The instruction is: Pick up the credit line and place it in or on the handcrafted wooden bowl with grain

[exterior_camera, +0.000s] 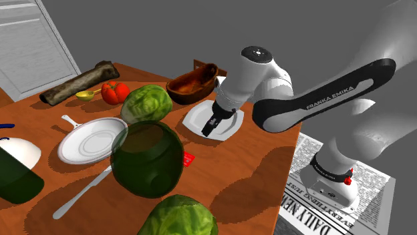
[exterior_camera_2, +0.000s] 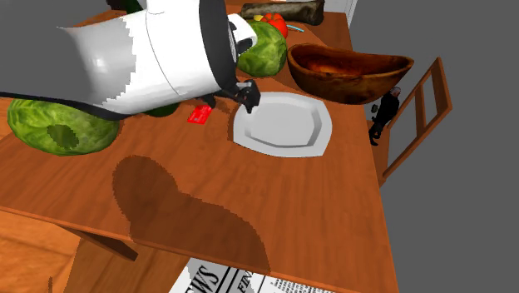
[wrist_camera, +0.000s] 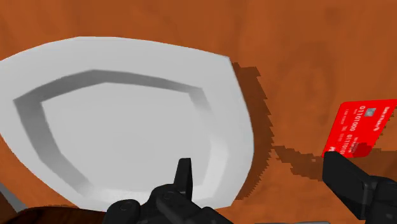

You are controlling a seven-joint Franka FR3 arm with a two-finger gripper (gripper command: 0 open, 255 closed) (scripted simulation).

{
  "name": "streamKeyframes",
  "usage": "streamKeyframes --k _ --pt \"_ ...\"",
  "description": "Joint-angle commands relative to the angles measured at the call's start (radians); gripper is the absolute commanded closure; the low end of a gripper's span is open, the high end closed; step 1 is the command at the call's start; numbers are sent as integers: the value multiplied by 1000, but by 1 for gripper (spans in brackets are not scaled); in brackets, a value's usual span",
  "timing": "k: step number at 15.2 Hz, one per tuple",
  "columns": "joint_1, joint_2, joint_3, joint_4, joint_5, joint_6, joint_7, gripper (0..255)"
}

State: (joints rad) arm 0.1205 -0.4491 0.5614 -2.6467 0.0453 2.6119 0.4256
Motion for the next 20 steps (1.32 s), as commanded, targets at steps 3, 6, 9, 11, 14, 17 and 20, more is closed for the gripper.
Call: streamKeyframes --k 3,6,9,11,14,17,20 --pt "-137 142 191 59 -152 150 189 0" --pt "-331 242 401 126 -374 217 403 0" --pt "-692 419 769 243 -843 186 792 0" --pt "-598 569 702 306 -1103 85 979 0" --pt "-506 661 611 341 -1231 40 1055 0" --pt "-446 734 550 372 -1322 9 1105 0" --pt "-419 768 522 388 -1361 -4 1125 0"
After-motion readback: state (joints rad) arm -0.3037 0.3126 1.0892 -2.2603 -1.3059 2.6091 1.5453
